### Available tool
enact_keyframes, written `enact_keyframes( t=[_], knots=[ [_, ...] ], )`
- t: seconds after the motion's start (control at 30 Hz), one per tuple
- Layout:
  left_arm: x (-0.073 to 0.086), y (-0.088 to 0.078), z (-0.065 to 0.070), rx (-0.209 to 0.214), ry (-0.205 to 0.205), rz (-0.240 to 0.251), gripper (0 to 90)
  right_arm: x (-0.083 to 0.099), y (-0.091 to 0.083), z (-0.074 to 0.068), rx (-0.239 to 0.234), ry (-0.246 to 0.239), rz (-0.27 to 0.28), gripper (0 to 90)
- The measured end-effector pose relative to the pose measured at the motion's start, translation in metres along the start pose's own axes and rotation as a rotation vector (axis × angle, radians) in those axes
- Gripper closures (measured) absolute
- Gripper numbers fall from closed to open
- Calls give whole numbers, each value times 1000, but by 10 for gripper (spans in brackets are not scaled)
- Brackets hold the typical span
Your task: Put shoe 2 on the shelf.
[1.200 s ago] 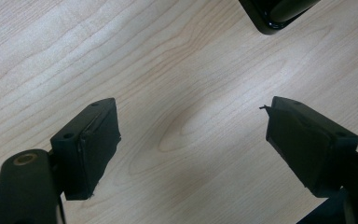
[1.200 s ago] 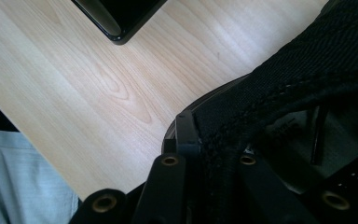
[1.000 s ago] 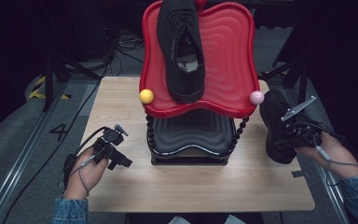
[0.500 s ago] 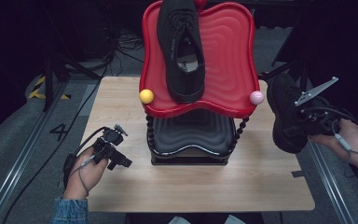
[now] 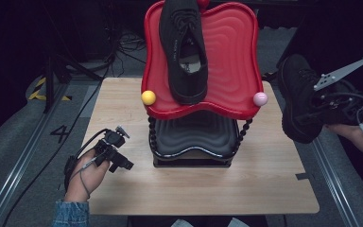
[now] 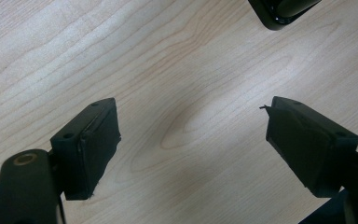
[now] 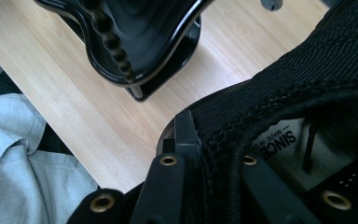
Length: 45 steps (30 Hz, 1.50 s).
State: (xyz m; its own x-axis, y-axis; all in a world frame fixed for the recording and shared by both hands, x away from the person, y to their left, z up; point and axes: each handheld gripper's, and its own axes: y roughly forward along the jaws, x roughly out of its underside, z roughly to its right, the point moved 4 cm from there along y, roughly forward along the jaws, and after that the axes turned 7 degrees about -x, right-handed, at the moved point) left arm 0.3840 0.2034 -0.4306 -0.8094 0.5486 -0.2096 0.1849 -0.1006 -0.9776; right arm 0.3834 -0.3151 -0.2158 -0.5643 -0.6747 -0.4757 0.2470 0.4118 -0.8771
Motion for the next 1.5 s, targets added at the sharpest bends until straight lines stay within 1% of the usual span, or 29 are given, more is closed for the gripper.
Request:
enact_keyframes(
  t=[0.03,0.13,0.17,0.2,0.23,0.33,0.37,0.4,0.63,0.67,0.77,0.83,0.9,0.93,1.03,1.07,1.23,1.27,1.3,1.33,1.37,1.4,1.43,1.47,1.5],
  knots=[
    [0,0,-1,-4,8,0,179,-2,-3,-1,1,-4,3,869],
    [0,-1,-1,-7,2,2,179,-8,-11,-5,10,-13,4,869],
    [1,-1,1,11,-29,4,179,-10,-12,-6,10,-17,7,869],
    [1,-1,1,11,-31,7,179,-13,-16,-8,13,-24,6,868],
    [0,-1,-3,-8,-3,5,179,-15,-18,-10,16,-26,5,869],
    [1,-1,-2,-2,-12,4,179,-22,-27,-15,23,-39,7,869],
    [1,-1,-2,-3,-12,4,179,-22,-27,-15,23,-39,7,869],
    [1,0,0,15,-24,4,179,-27,-32,-18,25,-46,11,869],
    [2,-1,0,19,-28,3,179,-40,-48,-27,28,-63,17,869],
    [1,-1,-1,11,-21,4,179,-42,-51,-28,36,-65,21,870],
    [2,0,-1,17,-31,7,179,-49,-57,-31,54,-72,28,870],
    [2,0,-1,16,-31,6,179,-51,-59,-32,52,-75,34,870],
    [2,0,-1,21,-38,6,179,-56,-64,-34,60,-85,43,870],
    [2,1,0,20,-51,8,179,-57,-65,-35,62,-85,47,870],
    [2,1,0,22,-51,6,179,-65,-70,-38,66,-102,63,870],
    [2,1,-1,23,-42,3,179,-67,-71,-39,64,-103,66,870],
    [3,0,-1,22,-44,4,179,-79,-76,-44,63,-126,88,870],
    [3,0,-2,26,-41,5,179,-80,-76,-45,65,-128,88,870],
    [3,0,-3,16,-30,6,179,-82,-77,-47,67,-134,86,870],
    [3,0,-3,18,-37,7,179,-85,-77,-48,72,-142,86,870],
    [3,-1,-5,5,-18,4,179,-87,-77,-50,74,-148,87,870],
    [3,0,-5,1,-10,7,179,-90,-78,-51,73,-160,90,870],
    [3,0,-5,1,-10,7,179,-90,-78,-51,73,-160,90,870],
    [3,0,-4,22,-19,1,179,-92,-78,-53,68,-162,91,870],
    [3,-1,-5,6,-12,1,179,-95,-78,-55,72,-167,92,870]
  ],
)
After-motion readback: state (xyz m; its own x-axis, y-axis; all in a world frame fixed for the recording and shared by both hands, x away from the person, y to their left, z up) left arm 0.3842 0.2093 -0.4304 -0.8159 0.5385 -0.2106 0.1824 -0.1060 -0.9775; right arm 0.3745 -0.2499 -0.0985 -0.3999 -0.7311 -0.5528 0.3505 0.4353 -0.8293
